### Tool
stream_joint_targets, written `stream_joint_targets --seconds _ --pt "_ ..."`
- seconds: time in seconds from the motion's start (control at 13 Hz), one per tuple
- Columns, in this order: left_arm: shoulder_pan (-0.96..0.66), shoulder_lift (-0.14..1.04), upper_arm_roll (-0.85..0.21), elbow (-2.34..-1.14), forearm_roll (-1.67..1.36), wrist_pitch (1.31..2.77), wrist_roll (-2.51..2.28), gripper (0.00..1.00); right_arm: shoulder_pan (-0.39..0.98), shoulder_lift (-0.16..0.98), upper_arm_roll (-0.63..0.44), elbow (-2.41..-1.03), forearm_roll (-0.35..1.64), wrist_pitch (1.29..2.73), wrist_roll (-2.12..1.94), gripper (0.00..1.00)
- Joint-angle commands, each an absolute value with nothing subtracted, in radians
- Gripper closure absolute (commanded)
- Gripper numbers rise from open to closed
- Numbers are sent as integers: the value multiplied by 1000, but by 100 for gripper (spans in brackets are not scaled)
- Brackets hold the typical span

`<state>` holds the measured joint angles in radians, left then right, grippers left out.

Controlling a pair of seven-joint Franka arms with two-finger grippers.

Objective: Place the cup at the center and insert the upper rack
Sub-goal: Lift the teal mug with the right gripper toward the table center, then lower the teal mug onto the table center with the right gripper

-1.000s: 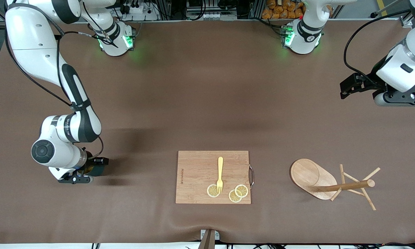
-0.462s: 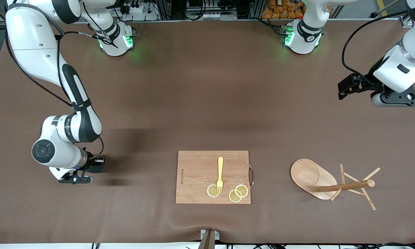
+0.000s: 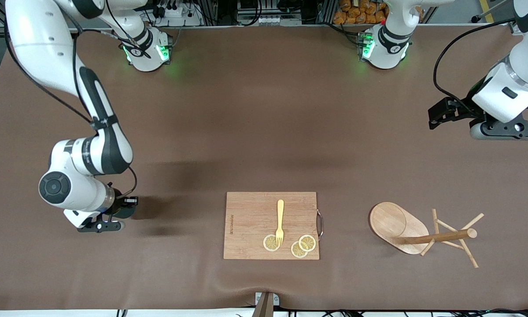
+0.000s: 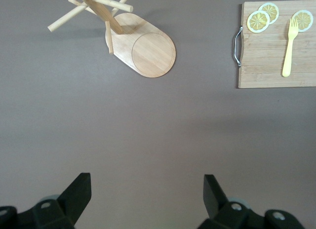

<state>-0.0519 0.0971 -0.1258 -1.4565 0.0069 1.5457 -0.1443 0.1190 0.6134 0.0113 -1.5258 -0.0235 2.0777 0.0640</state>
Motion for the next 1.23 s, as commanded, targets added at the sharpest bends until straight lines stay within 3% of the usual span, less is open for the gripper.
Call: stream_joint_targets --seconds 0.0,0.38,0.77,1.15 --pt "-52 97 -129 -1454 5 1557 -150 0 231 545 18 -1546 -35 2051 71 100" --pt "-48 95 -127 -1454 14 1554 -149 0 501 549 29 -1510 -23 2065 114 100" --pt "-46 95 -127 -1453 14 1554 -149 0 681 569 29 -1497 -34 2128 95 100" --pt "-35 92 -127 -1457 12 1549 -149 0 816 672 29 -1404 -34 2148 -37 100"
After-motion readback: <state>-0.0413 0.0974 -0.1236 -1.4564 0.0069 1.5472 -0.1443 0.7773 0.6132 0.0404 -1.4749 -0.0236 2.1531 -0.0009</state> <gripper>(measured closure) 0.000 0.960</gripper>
